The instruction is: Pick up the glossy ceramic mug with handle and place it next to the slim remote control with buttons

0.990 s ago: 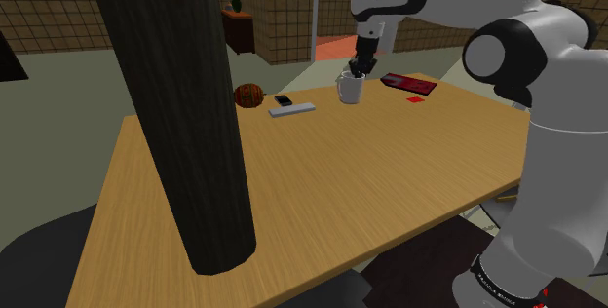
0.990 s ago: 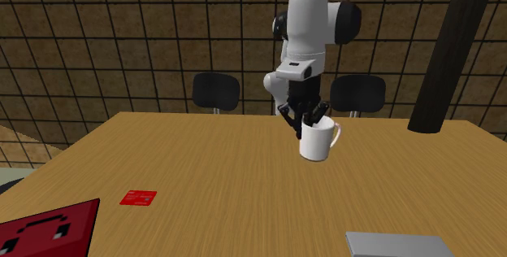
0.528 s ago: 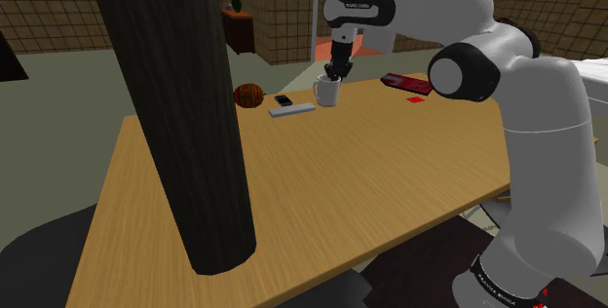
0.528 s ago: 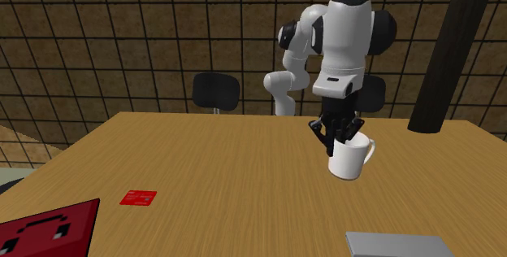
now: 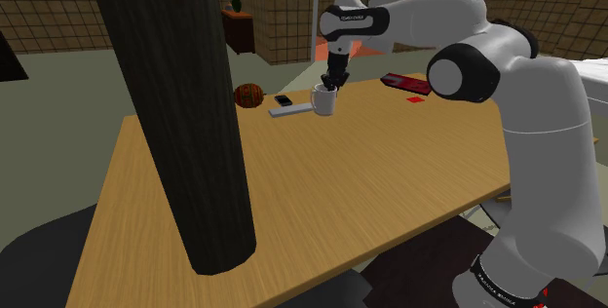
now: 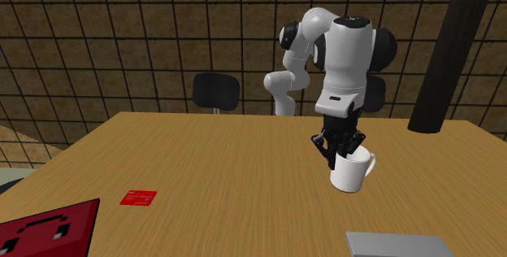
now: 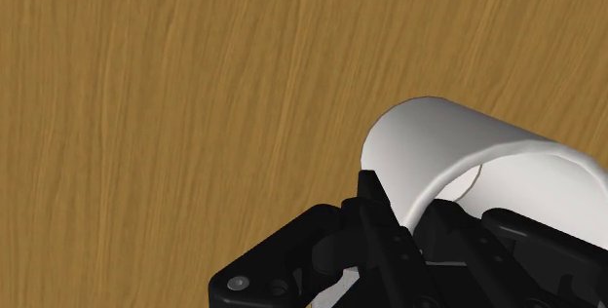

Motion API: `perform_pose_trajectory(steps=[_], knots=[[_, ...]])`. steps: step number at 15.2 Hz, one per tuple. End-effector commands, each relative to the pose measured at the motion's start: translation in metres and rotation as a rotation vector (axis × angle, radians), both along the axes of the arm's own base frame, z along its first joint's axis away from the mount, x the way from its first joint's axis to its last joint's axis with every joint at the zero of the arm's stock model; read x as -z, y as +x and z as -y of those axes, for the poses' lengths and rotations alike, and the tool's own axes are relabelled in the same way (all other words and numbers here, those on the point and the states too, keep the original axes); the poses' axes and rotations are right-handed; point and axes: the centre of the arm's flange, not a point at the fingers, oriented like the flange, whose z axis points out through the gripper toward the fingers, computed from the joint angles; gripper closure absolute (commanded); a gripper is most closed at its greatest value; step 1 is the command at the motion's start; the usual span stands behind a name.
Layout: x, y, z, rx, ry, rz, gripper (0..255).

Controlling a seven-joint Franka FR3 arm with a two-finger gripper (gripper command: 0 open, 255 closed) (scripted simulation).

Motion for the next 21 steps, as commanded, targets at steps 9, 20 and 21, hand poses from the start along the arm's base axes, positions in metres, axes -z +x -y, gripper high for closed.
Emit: perform_pose_trajectory(steps=[9,20,21], knots=[[0.04,-0.001,0.0,0.0,0.0,0.001,255],[0.04,-0.001,0.0,0.0,0.0,0.001,0],[0.027,-0.001,0.001,0.0,0.0,0.001,0]])
